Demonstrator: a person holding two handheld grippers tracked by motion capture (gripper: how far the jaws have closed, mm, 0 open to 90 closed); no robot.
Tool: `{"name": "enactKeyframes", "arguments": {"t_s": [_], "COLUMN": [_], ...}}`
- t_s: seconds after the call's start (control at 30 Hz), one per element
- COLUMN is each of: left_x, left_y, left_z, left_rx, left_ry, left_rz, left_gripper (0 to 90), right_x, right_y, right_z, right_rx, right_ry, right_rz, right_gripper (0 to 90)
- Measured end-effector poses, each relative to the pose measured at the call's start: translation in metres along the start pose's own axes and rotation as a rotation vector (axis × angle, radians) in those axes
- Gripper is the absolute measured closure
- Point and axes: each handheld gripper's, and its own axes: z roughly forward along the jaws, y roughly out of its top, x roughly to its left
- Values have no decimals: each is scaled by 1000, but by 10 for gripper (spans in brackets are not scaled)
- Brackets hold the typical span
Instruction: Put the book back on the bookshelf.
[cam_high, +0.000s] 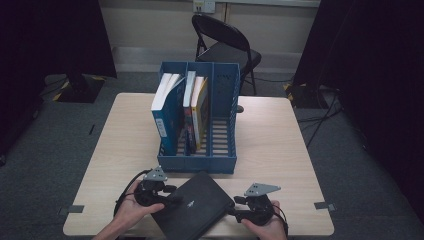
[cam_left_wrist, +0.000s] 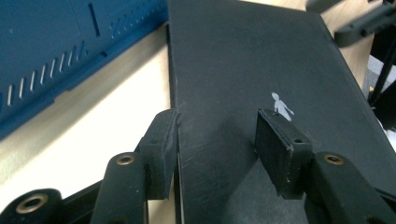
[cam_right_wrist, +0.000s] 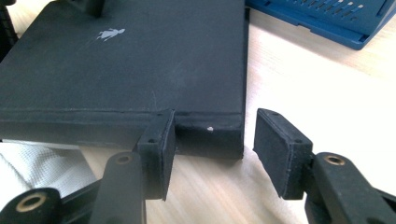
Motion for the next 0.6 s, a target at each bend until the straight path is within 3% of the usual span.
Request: {"name": "enactKeyframes", "arguments": {"t_s": [0.23, 0.37, 0.43, 0.5, 0.6], "left_x": [-6, -1, 3, 4, 5], "left_y": [-14, -16, -13, -7, -2], "left_z": [-15, -18, -11, -5, 1], "left_rx": [34, 26, 14, 14, -5], "left_ry": [-34, -58, -48, -11, -9], "left_rz": [1, -24, -44, -57, -62], "left_gripper": [552, 594, 555, 426, 440], "right_x": [-7, -9, -11, -11, -13], "right_y": [11, 16, 18, 20, 21], "right_z": [8, 12, 14, 16, 18], "right_rx": [-1, 0, -3, 0, -1], "right_ry": [-24, -36, -32, -33, -27], "right_rz": [0, -15, -9, -12, -5], "right_gripper": [488, 489, 489, 489, 489]}}
